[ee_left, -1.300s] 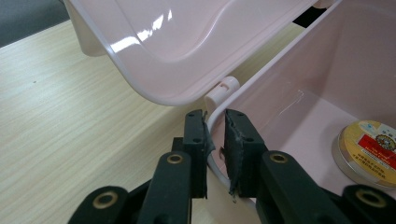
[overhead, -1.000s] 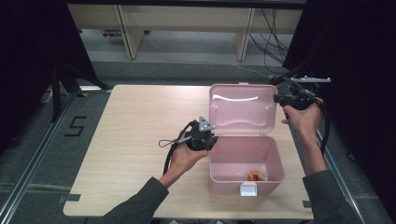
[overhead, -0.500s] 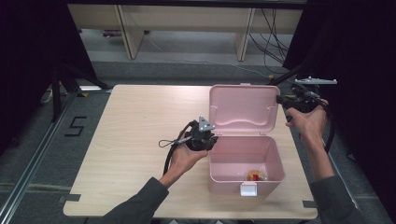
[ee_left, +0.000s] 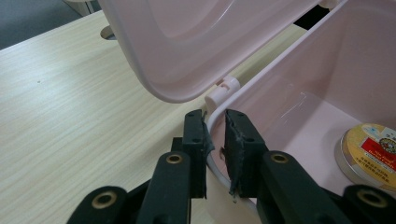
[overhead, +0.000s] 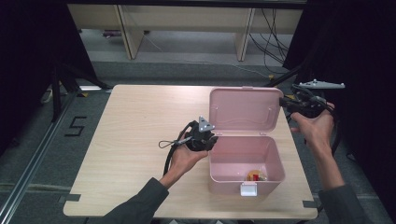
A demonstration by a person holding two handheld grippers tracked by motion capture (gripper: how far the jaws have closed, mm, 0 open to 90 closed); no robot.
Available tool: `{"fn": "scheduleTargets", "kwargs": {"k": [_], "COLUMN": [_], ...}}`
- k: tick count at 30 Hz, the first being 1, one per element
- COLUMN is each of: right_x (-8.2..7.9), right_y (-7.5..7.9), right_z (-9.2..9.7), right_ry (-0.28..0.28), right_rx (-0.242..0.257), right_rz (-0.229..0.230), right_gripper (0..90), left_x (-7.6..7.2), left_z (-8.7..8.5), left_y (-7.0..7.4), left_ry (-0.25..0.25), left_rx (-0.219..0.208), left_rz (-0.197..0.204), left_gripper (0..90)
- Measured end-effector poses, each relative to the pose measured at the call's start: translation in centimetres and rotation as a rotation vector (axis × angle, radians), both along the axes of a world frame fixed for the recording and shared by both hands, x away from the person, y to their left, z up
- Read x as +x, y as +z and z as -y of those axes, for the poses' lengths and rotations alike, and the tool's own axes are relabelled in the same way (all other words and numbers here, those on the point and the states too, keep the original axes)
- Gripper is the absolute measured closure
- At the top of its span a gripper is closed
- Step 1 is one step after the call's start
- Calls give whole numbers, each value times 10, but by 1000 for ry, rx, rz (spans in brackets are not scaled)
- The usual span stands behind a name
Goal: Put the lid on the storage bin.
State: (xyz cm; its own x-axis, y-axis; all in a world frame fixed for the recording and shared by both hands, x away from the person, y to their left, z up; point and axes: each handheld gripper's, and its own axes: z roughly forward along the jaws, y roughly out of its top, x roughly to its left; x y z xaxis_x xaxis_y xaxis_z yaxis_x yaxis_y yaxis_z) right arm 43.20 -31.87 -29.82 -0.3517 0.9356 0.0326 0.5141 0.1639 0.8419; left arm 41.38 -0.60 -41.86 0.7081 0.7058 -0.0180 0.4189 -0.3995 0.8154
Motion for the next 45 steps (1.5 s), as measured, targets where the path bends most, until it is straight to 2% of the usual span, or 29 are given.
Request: {"fn": "scheduleTargets", "kwargs": {"k": [5,6,9,12,13,14,15,19,23,24,26,28,30,31,32,34,35,36,37,40,41,43,44,45], "right_x": [-15,-17,-22,-27,-30,-32,-34,-43,-50,-54,-58,-62,-65,-67,-69,-72,-74,-76,-77,-82,-83,-87,-89,-91], "right_y": [1,1,0,-1,-1,-1,-1,-4,-5,-4,-6,-8,-8,-8,-9,-10,-11,-11,-12,-15,-15,-16,-17,-18], "right_z": [1,3,3,5,3,5,5,7,6,7,5,6,5,6,4,5,5,4,5,4,6,6,5,6], "right_ry": [11,22,20,32,25,34,37,46,46,54,44,52,47,59,45,56,60,58,65,52,70,67,64,61], "right_rx": [-4,-21,0,-8,10,-11,-8,-13,0,-25,-28,-50,-38,-57,-41,-50,-51,-47,-64,-45,-56,-47,-38,-38], "right_rz": [23,38,41,59,53,68,60,89,88,95,106,123,116,123,116,117,129,125,144,143,149,144,139,142], "right_gripper": [883,882,882,882,882,882,882,883,882,882,883,882,883,882,882,882,882,882,882,881,880,877,876,875], "left_x": [-1,-1,-1,-1,-1,-1,-1,-1,-1,-1,0,0,-1,-1,-2,-3,-5,-6,-7,-9,-11,-13,-17,-21], "left_z": [0,0,0,0,0,0,0,0,-1,-1,-2,-4,-5,-6,-8,-12,-13,-16,-17,-25,-27,-31,-37,-39], "left_y": [0,0,-1,-1,-1,-1,-1,-2,-1,-2,-2,-3,-3,-3,-2,0,1,2,3,6,7,8,9,9], "left_ry": [5,5,8,9,11,13,14,16,18,16,17,10,11,11,3,2,9,4,16,25,27,23,8,15], "left_rx": [-4,-5,-9,-10,-12,-12,-14,-20,-14,-13,-17,-42,-51,-66,-81,-97,-109,-95,-112,-144,-151,-155,-172,-172], "left_rz": [4,3,2,0,-1,-1,-1,0,0,-1,-3,-21,-16,-6,-15,-16,-9,-11,-7,-13,-17,-24,-30,-27], "left_gripper": [782,782,781,781,780,781,781,779,778,778,775,772,761,739,718,693,687,681,669,639,619,600,594,588]}}
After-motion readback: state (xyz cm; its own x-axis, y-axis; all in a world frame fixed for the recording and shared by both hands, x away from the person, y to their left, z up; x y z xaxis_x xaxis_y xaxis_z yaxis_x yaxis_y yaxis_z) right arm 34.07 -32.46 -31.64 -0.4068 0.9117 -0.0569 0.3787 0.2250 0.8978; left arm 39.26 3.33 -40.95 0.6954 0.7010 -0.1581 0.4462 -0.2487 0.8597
